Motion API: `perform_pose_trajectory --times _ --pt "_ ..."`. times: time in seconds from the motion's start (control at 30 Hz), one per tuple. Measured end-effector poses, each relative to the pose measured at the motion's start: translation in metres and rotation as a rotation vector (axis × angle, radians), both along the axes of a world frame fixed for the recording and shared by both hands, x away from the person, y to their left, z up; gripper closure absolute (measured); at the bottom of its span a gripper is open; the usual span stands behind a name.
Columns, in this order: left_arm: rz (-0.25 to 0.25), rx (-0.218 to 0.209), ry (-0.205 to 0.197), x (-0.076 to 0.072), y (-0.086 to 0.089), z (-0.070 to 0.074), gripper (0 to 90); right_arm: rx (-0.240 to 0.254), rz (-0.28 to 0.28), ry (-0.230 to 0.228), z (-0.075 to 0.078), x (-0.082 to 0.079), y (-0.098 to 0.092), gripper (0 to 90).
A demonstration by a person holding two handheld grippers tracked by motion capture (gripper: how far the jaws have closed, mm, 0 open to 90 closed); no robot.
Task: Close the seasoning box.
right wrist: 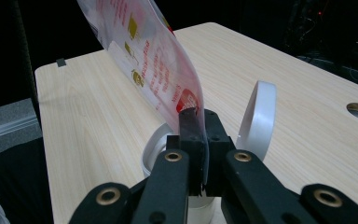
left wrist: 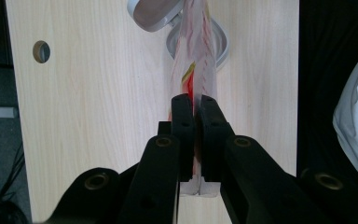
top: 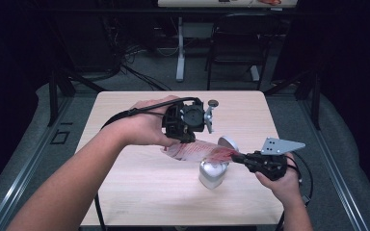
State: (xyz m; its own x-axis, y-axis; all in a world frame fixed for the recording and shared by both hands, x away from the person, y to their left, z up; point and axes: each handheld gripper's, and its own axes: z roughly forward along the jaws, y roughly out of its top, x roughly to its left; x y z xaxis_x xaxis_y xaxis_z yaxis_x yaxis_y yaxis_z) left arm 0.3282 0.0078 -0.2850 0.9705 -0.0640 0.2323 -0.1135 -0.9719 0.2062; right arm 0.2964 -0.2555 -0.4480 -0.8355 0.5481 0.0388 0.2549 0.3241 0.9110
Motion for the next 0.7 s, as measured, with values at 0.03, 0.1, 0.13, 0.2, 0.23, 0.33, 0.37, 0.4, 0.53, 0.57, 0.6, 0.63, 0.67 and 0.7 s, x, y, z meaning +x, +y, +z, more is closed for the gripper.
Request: perform_pose_trajectory --times 0.03,0.1,0.13,0.2,0.23,0.33,0.37,0.4,0.53,0.57,0.6,0.63,0.67,0.7 --pt "0.001 -0.004 0.005 0.0 0.002 -0.001 87.1 0.001 -0.001 -0.002 0.0 0.0 0.001 89.9" --pt "0.006 -0.004 0.004 0.0 0.005 -0.002 87.1 0.003 0.002 -0.004 0.001 0.0 0.002 89.8" --pt "0.006 -0.006 0.005 0.001 0.006 -0.002 87.1 0.001 0.005 -0.005 0.001 0.0 0.003 89.8" --pt "0.011 -0.011 0.007 0.001 0.009 -0.003 87.1 0.003 0.007 -0.012 0.001 0.0 0.005 89.8" --pt "0.008 -0.011 0.007 0.002 0.01 -0.004 87.1 0.006 0.009 -0.011 0.001 0.0 0.006 89.8" --pt "0.015 -0.012 0.013 0.002 0.013 -0.005 87.1 0.001 0.012 -0.013 0.002 0.0 0.007 89.8" --pt "0.018 -0.019 0.013 0.002 0.014 -0.006 87.1 0.001 0.015 -0.013 0.002 0.0 0.008 89.8" --pt "0.017 -0.016 0.012 0.003 0.015 -0.007 87.1 0.003 0.017 -0.012 0.002 0.0 0.008 89.8" --pt "0.023 -0.023 0.014 0.003 0.018 -0.008 87.1 0.009 0.024 -0.01 0.001 0.001 0.01 89.8" --pt "0.025 -0.023 0.016 0.004 0.019 -0.008 87.0 0.008 0.024 -0.011 0.001 0.001 0.01 89.9" --pt "0.025 -0.022 0.016 0.004 0.019 -0.009 87.0 0.009 0.026 -0.009 0.001 0.001 0.011 89.8" --pt "0.025 -0.018 0.019 0.004 0.019 -0.009 87.0 0.007 0.026 -0.009 0.001 0.001 0.011 89.8" --pt "0.028 -0.02 0.019 0.004 0.019 -0.01 87.0 0.007 0.026 -0.009 0.001 0.001 0.011 89.9" --pt "0.028 -0.021 0.016 0.004 0.019 -0.011 87.0 0.006 0.026 -0.009 0.001 0.001 0.011 89.8"
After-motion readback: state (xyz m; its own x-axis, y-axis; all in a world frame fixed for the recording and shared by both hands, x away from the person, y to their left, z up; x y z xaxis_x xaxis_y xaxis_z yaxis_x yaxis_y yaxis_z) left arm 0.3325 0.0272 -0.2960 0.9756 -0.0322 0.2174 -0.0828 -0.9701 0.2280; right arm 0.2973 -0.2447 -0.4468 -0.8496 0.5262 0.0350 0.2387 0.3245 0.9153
